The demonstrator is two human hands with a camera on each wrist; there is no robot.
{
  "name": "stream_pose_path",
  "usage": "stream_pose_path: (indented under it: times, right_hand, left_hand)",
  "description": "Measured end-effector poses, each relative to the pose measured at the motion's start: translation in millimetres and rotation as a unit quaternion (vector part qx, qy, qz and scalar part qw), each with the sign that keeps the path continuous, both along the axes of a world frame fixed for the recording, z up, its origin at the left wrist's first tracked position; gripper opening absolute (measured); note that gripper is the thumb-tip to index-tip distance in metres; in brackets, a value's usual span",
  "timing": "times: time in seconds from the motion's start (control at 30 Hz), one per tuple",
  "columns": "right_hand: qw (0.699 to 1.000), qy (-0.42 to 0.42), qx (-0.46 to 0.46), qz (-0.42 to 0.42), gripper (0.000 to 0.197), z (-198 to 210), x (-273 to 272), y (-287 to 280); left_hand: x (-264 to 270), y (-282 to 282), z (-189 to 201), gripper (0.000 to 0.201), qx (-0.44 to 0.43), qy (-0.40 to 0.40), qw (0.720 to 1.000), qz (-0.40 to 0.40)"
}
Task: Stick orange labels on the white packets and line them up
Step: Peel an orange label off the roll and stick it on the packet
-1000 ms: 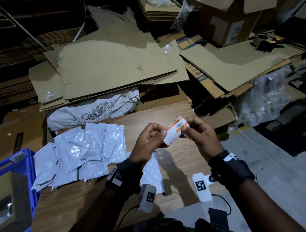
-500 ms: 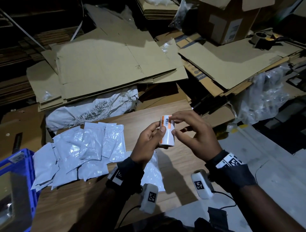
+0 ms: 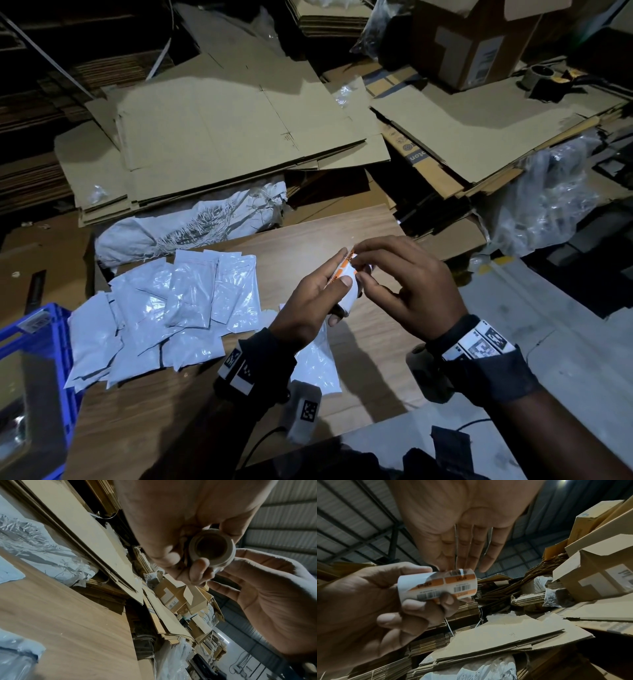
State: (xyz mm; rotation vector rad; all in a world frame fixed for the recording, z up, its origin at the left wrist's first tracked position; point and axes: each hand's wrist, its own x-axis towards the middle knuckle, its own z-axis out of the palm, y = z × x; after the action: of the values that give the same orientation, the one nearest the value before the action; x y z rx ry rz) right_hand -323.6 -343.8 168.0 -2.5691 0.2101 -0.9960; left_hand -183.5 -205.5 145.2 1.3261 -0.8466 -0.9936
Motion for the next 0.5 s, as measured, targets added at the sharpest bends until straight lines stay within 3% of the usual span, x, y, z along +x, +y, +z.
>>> stream_pose_path:
  times: [0.17,0.37,0.5]
  right_hand:
    - [1.0,0.017,-0.001,0.017,0.01,-2.6,1.3,-3.1]
    - [0.999,0.004,-0.032,0.017,0.017,-4.4,1.9,-3.8]
    - [0.999,0.005,-0.044,0.008,0.018,-8.2,2.8,-4.1]
  left_hand:
    - [-0.4,-0.2,-1.0,0.062,-0.008,0.004,1.0,-0.008]
    - [1.5,-4.0,-1.8,0.043,-0.034,-0.006,0.999,-0.014]
    - [1.3,-4.8,-7.2,0.045,-0.031,0.008,0.999,-0.03]
